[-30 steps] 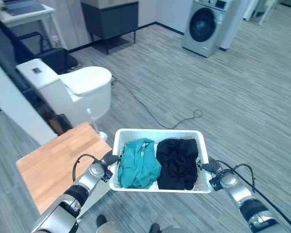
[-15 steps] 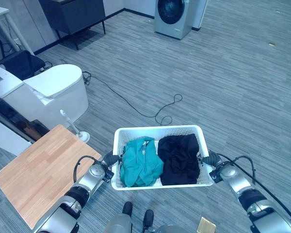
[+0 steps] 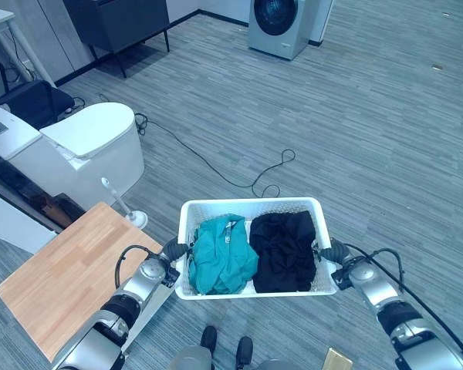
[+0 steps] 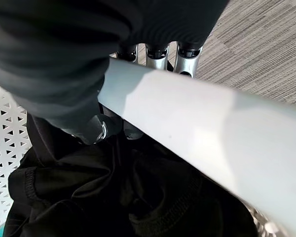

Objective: Grab the laundry basket,head to the washer,open it,put in the laundry and shut it.

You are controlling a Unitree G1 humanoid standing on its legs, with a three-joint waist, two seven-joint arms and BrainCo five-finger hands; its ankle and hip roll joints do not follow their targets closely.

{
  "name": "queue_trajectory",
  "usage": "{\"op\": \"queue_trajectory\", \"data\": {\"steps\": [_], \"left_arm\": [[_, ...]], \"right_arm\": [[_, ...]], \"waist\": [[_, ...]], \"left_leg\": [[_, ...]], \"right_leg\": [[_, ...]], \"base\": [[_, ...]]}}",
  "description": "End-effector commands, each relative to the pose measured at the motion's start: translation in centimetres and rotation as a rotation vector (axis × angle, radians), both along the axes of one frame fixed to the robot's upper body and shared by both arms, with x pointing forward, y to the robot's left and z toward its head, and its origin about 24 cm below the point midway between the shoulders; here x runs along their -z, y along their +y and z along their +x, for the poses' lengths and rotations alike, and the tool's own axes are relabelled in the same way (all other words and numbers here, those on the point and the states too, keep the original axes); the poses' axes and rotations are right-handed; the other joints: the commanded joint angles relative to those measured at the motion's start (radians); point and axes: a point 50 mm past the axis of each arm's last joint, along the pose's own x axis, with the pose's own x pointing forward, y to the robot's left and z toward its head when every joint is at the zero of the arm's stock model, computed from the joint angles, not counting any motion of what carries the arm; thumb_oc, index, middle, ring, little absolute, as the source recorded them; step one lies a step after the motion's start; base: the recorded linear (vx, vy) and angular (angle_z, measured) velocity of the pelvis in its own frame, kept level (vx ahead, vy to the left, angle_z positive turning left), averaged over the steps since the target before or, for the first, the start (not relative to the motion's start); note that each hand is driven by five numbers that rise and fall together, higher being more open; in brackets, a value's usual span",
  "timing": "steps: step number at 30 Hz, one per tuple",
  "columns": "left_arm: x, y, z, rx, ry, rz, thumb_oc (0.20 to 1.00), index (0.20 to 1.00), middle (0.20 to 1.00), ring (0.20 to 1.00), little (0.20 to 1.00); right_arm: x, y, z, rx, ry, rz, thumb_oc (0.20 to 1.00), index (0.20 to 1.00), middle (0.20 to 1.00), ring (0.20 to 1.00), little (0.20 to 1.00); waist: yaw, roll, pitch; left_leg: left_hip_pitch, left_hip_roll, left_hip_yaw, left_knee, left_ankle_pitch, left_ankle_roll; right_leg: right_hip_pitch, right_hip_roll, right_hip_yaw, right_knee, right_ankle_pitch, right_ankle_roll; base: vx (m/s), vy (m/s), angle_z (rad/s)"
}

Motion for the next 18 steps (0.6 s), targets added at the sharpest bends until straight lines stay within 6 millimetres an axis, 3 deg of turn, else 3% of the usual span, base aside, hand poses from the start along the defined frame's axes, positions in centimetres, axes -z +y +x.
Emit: {"op": "queue_trajectory", "data": {"steps": [1,10,15,18], "left_arm": [[-2.5,1.5,1.9,-0.019,-0.119,0.035,0.200,0.200,0.200,0.200,0.200],[-2.9,0.8,2.6,0.000,-0.126,0.045,0.200,0.200,0.200,0.200,0.200],[-3.4,-0.4,3.3,0.027,-0.134,0.036,0.200,0.200,0.200,0.200,0.200],[-3.5,-0.8,3.4,0.035,-0.137,0.029,0.200,0.200,0.200,0.200,0.200]], "right_arm": [[-1.9,-4.1,-0.7,0.099,-0.090,-0.037,0.200,0.200,0.200,0.200,0.200],[-2.0,-4.2,-0.6,0.099,-0.090,-0.040,0.200,0.200,0.200,0.200,0.200],[-2.6,-3.9,-0.1,0.082,-0.117,-0.040,0.200,0.200,0.200,0.200,0.200],[-2.9,-3.8,0.1,0.071,-0.125,-0.041,0.200,0.200,0.200,0.200,0.200]], "waist": [[0.012,-0.001,-0.108],[0.010,0.007,-0.101],[0.005,0.000,-0.064],[0.006,0.001,-0.053]], "left_leg": [[-0.074,0.029,0.022,0.061,-0.025,0.007],[-0.104,0.047,0.010,0.089,-0.006,-0.013],[-0.180,0.069,-0.004,0.259,-0.020,-0.044],[-0.214,0.077,-0.014,0.351,-0.018,-0.046]], "right_leg": [[0.023,-0.123,-0.049,0.087,-0.115,0.137],[0.036,-0.103,-0.056,0.072,-0.120,0.120],[0.058,-0.071,-0.041,0.060,-0.123,0.088],[0.071,-0.058,-0.030,0.055,-0.123,0.074]], "base": [[0.02,-0.108,0.00],[-0.01,-0.085,0.02],[-0.02,-0.115,0.06],[0.02,-0.102,0.03]]}}
